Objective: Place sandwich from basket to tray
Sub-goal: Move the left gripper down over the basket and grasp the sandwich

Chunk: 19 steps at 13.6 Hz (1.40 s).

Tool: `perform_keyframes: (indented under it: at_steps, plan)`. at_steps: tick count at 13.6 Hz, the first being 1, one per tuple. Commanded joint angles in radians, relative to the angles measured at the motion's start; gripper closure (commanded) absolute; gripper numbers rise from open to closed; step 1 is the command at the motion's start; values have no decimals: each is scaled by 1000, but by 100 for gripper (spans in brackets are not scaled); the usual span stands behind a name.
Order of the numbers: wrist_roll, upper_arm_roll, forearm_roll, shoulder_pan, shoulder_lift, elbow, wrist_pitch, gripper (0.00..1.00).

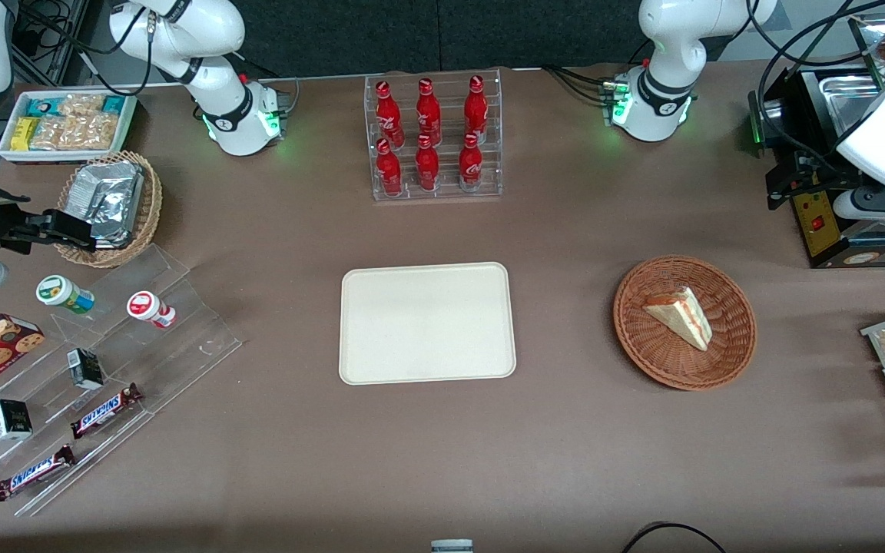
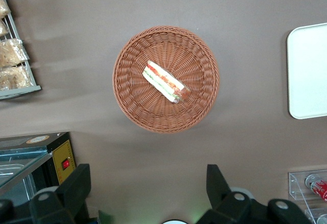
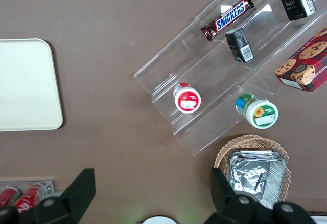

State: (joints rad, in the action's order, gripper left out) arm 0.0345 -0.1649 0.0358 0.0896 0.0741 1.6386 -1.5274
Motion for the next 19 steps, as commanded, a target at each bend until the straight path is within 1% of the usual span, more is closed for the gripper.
perform_keyframes:
  at_steps: [1,5,9,14,16,19]
  plan:
    - [4,7,-13,-8,10,4,13,0]
    - [-10,8,-16,-7,-5,4,13,0]
    - [-175,7,-19,-8,-30,1,59,0]
    - [-237,7,-20,-8,-117,9,36,0]
    - [-396,7,-20,-10,-164,20,6,0]
    - [-627,2,-19,-21,-229,78,-100,0]
